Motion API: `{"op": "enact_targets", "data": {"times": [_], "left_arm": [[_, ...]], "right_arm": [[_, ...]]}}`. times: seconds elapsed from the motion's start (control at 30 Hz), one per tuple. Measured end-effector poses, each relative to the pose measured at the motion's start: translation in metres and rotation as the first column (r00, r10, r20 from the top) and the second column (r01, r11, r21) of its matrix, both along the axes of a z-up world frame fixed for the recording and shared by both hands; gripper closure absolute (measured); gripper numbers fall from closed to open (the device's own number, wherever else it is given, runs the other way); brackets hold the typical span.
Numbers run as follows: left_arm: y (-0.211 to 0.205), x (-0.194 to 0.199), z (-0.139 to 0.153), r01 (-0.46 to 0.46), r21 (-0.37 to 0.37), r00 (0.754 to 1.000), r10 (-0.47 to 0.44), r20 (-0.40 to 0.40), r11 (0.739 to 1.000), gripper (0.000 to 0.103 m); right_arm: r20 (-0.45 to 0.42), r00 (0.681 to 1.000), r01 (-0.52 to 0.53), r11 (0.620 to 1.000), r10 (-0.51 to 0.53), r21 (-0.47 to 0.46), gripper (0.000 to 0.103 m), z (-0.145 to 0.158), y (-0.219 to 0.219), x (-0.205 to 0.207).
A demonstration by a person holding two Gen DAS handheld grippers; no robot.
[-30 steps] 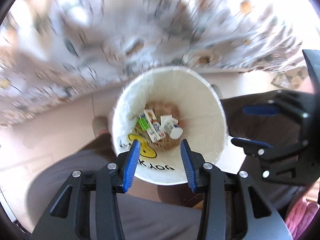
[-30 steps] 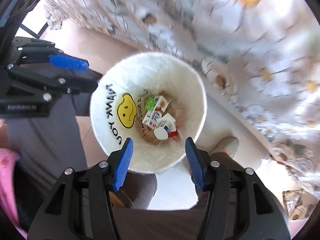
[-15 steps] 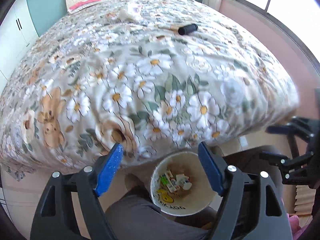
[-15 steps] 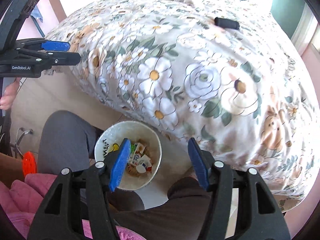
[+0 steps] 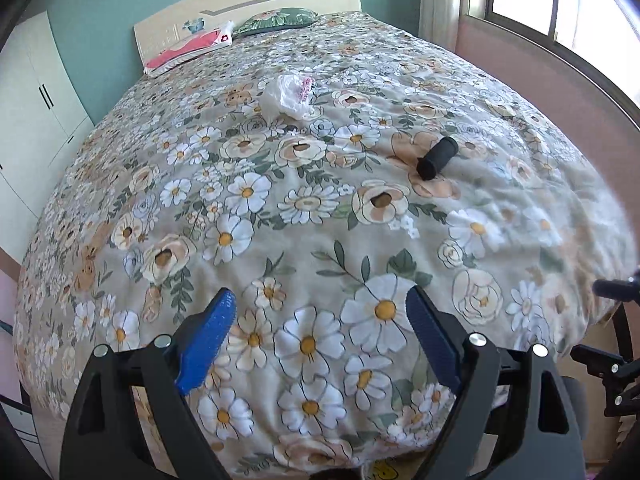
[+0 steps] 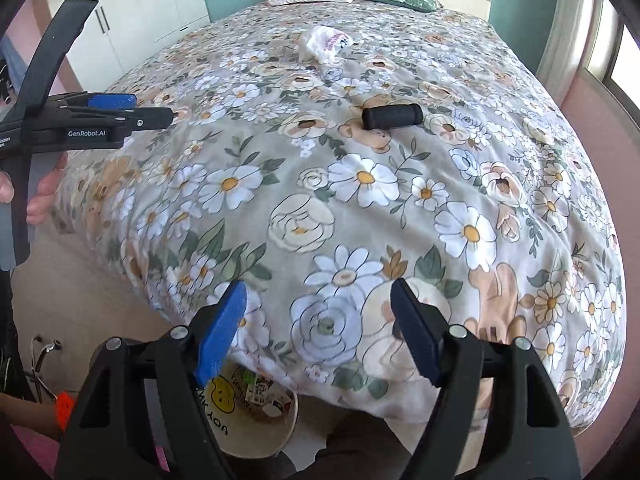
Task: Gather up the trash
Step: 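Move both open tools back toward the bag and black tube on the bed, then grasp the white plastic bag with the left tool while the right tool grasps the black tube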
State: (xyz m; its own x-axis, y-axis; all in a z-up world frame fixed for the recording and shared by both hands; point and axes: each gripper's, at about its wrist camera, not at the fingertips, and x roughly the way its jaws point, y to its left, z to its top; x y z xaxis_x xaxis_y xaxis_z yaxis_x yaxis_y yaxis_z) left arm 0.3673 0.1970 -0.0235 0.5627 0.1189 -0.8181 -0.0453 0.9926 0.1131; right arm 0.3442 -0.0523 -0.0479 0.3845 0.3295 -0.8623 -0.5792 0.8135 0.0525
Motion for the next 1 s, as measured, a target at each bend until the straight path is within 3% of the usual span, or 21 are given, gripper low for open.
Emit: {"op": "enact_targets", "data": {"times": [0.27,0.43,0.57,0.77,0.9,1.0], "left_arm": [[0.038,0.148,-0.013,0.088,0.103,0.996,-0.087,-0.014,0.991,0.014],[0.064,0.216,0.001,0.072,0.042,0.996,-0.07,-0.057,0.996,0.014],[0.07,0.259,0.018,0.111,0.023,0.989,-0.108,-0.106,0.994,0.014],[0.079,0.32,0.024,0.177,0.037,0.973,-0.17,-0.154,0.983,0.014],[0.087,0.364,0.014,0.221,0.074,0.967,-0.208,-0.149,0.972,0.014],[0.091,0.393,-0.004,0.259,0.028,0.955,-0.251,-0.16,0.965,0.014]], "right_arm": [[-0.055,0.984,0.171,0.985,-0.169,0.026,0.029,-0.027,0.029,0.139],[-0.137,0.95,0.285,0.958,-0.281,0.01,0.029,-0.018,0.039,0.196],[-0.193,0.908,0.372,0.928,-0.371,-0.033,0.029,-0.007,0.054,0.224],[-0.257,0.8,0.538,0.838,-0.542,-0.094,0.029,-0.019,0.071,0.251],[-0.308,0.698,0.657,0.749,-0.647,-0.082,0.029,-0.041,0.082,0.264],[-0.287,0.648,0.718,0.692,-0.706,-0.079,0.029,-0.054,0.09,0.273]]}}
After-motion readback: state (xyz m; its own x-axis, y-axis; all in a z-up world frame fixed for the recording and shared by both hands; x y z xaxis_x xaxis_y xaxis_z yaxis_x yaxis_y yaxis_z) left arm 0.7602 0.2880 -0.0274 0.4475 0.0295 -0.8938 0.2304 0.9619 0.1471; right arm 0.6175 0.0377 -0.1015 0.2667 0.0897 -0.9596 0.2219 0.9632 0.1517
